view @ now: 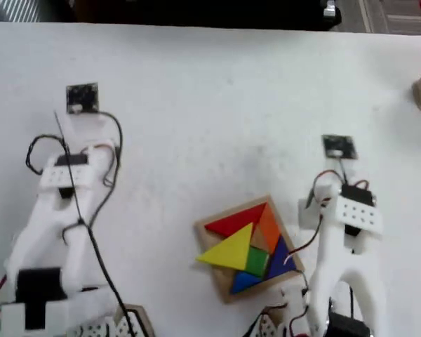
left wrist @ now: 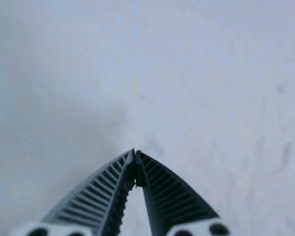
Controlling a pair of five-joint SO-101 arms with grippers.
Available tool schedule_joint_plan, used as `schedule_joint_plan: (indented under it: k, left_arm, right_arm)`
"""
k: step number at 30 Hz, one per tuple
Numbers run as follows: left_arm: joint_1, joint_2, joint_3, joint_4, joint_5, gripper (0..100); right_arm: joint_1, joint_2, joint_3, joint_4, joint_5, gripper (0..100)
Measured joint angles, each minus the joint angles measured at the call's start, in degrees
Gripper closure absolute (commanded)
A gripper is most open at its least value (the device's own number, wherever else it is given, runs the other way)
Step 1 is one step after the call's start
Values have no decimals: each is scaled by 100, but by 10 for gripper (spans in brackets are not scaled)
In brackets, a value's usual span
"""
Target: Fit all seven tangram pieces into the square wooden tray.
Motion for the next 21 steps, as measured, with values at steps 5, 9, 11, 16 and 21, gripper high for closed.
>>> schedule_joint_plan:
  k: [5, 9, 11, 16, 21]
  left_arm:
    - [-167, 1090, -932, 53, 0, 976]
    - [-185, 1521, -1424, 325, 0, 976]
    - [-185, 1591, -1512, 360, 0, 976]
    - [-185, 1600, -1582, 369, 0, 976]
    - [-202, 1635, -1582, 369, 0, 976]
  right_arm:
    - [-809, -774, 0, 642, 132, 981]
    - [-1345, -1231, 202, 765, 167, 981]
    - [-1591, -1275, 580, 501, 229, 981]
    - [-2119, -1389, 1600, -158, 1011, 981]
    - [-2215, -1785, 1688, -202, 1169, 981]
